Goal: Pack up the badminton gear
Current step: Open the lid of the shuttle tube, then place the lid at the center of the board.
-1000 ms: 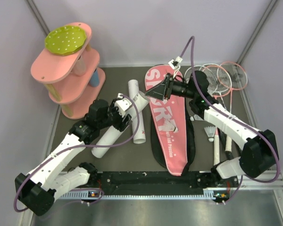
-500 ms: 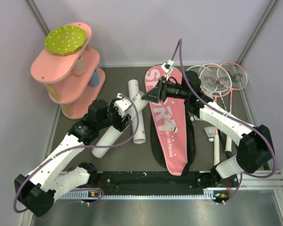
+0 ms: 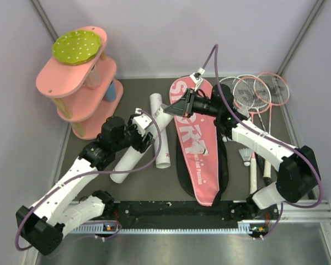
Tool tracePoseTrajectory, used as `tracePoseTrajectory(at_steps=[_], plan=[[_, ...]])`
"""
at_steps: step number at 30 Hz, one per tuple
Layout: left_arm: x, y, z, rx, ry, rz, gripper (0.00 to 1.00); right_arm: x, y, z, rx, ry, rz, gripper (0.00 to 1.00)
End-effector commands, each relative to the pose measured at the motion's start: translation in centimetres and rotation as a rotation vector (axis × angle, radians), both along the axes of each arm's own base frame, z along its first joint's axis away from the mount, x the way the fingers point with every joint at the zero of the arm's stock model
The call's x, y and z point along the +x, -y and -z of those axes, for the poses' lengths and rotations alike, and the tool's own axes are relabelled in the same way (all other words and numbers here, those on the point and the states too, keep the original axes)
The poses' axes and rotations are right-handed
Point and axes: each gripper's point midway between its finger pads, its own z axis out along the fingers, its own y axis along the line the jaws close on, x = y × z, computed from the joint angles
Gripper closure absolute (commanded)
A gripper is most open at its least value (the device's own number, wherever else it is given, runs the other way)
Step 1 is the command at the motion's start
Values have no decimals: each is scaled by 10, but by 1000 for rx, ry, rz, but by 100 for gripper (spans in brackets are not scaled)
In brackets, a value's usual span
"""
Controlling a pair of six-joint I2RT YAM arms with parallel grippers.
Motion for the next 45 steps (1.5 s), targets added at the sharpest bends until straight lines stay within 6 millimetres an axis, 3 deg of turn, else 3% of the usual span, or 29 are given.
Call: tracePoseTrajectory(at_steps=[1,4,9,13,15,16,17,18,19,20,21,22,24,25,27,28,33,36,37,39,41,42,45], plan=[[6,3,-1,-9,12,-4,100,-11,17,-78,322,-108,-30,100],[6,3,3,0,4,1,100,10,47,-91,439,-185,-12,100],[5,2,3,3,9,-2,100,11,57,-108,530,-250,-75,100],[4,1,-3,-12,22,-6,100,15,58,-108,431,-236,-3,100],[11,-10,-20,-41,53,-102,100,16,48,-73,156,-53,82,100],[14,-16,-27,-61,58,-159,100,-2,52,-49,-9,-80,138,100],[16,-22,-37,-87,75,-210,100,10,63,-36,-151,119,275,100],[19,-32,-51,-104,126,-262,100,-12,51,-25,-203,168,255,100],[21,-43,-58,-112,147,-331,100,-21,54,10,-274,157,259,100],[22,-51,-64,-144,150,-391,100,-29,64,7,-276,198,285,100],[24,-63,-77,-168,206,-453,100,-43,59,18,-288,202,260,100],[24,-70,-81,-180,218,-480,100,-51,63,46,-336,192,259,100],[20,-75,-88,-209,248,-480,100,-73,57,63,-384,268,215,100],[18,-73,-92,-226,262,-452,100,-100,45,91,-446,297,159,100],[9,-71,-96,-241,300,-410,100,-117,35,114,-511,370,120,100],[7,-69,-101,-266,319,-392,100,-135,31,137,-560,400,101,100],[-12,-60,-118,-325,367,-289,100,-149,16,203,-702,388,17,100],[-16,-57,-119,-336,370,-258,100,-151,2,215,-721,399,-8,100],[-17,-57,-118,-336,368,-253,100,-153,0,230,-763,390,-28,100],[-19,-55,-115,-338,358,-243,100,-155,-10,234,-779,390,-32,100],[-21,-54,-115,-341,361,-231,100,-157,-13,251,-829,362,-48,100],[-23,-54,-116,-344,362,-230,100,-159,-19,248,-823,357,-55,100],[-25,-55,-120,-355,375,-228,100,-165,-18,251,-838,297,-61,67]])
